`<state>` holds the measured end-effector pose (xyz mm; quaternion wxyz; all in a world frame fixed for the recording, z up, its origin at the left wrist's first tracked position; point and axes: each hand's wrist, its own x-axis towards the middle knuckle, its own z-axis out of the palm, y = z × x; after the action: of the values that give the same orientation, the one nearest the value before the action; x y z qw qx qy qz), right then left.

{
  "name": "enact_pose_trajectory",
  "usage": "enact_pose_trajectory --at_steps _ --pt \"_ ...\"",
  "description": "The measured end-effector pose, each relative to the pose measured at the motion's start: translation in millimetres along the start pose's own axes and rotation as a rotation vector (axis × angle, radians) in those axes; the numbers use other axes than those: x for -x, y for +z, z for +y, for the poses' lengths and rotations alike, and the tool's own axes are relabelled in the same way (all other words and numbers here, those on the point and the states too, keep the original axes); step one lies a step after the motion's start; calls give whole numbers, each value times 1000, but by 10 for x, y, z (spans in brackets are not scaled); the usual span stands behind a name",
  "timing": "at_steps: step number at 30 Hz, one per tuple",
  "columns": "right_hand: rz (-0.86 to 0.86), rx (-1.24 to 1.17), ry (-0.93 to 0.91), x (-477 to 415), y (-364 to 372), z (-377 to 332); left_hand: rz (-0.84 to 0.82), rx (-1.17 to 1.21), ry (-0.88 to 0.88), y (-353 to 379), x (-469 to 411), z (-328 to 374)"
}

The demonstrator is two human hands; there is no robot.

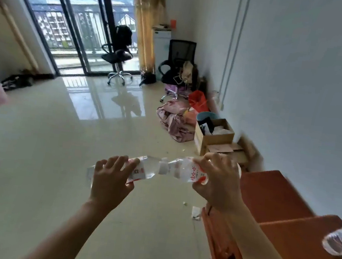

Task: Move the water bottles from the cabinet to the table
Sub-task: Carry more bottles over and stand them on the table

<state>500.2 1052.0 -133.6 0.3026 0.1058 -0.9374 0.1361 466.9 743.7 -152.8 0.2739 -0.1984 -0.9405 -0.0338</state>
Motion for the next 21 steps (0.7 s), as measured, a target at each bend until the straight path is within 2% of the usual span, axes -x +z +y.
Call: enact_pose_trajectory --at_steps 4,9,16,21 --pt "51 -87 -164 -824 663 -1082 21 -54 -155 -223 435 -1233" --pt "25 -196 -291 -1553 1379 -2384 -62 -99 -397 -549 901 -2495" --pt "-62 -282 -534 -2109 2248 -3853 -75 -139 -607 -705 1401 -3782" --pt "-92 -391 -628 -2581 3112 -4862 -137 -175 -714 -582 1659 -4726"
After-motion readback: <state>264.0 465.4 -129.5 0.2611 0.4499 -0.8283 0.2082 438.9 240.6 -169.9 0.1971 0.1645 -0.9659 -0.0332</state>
